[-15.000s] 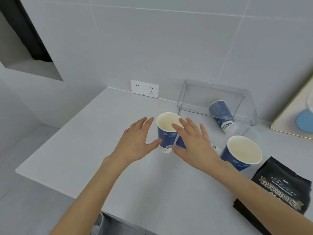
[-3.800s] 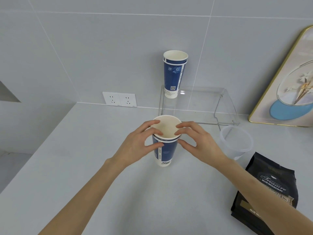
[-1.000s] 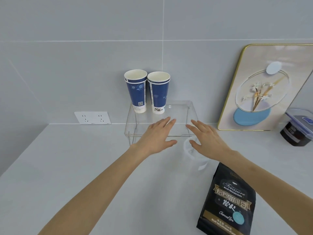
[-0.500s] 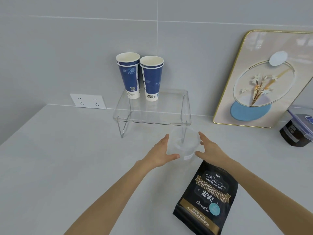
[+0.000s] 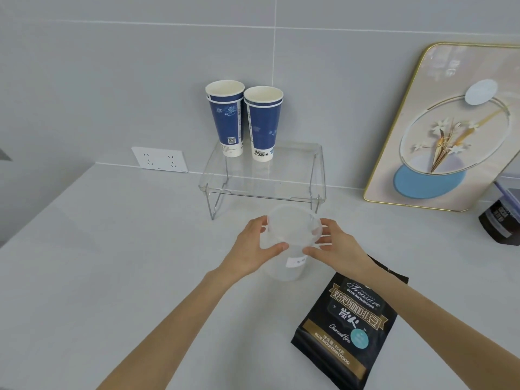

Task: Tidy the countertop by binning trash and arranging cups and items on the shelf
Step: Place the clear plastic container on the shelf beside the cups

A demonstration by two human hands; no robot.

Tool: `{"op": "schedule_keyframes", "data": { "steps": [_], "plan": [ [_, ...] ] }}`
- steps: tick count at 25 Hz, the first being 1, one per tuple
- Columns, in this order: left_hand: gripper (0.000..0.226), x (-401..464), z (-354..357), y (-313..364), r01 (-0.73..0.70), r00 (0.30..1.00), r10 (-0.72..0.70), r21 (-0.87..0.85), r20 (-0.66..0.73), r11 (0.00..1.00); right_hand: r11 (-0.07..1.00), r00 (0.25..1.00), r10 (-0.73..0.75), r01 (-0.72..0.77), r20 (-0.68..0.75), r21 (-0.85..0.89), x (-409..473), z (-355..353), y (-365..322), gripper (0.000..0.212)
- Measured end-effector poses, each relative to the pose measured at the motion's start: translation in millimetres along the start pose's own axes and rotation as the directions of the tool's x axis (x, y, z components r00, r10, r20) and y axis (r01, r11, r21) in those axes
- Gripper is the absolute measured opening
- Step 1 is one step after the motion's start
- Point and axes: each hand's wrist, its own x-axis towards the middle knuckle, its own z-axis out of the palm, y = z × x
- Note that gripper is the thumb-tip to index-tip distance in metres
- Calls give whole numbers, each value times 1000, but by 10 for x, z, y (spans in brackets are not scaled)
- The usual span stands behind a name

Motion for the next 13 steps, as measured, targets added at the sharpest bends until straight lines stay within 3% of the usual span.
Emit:
{"op": "schedule_keyframes", "data": {
  "steps": [6, 13],
  "plan": [
    [55, 32, -639, 264, -93, 990, 85, -66, -111, 993, 982, 979, -164, 174, -124, 77, 107, -125, -669, 68],
    [61, 428, -1235, 395, -138, 959, 139, 21, -249, 990, 957, 947, -241, 268, -213, 110, 674, -98, -1318, 68]
  ]
}}
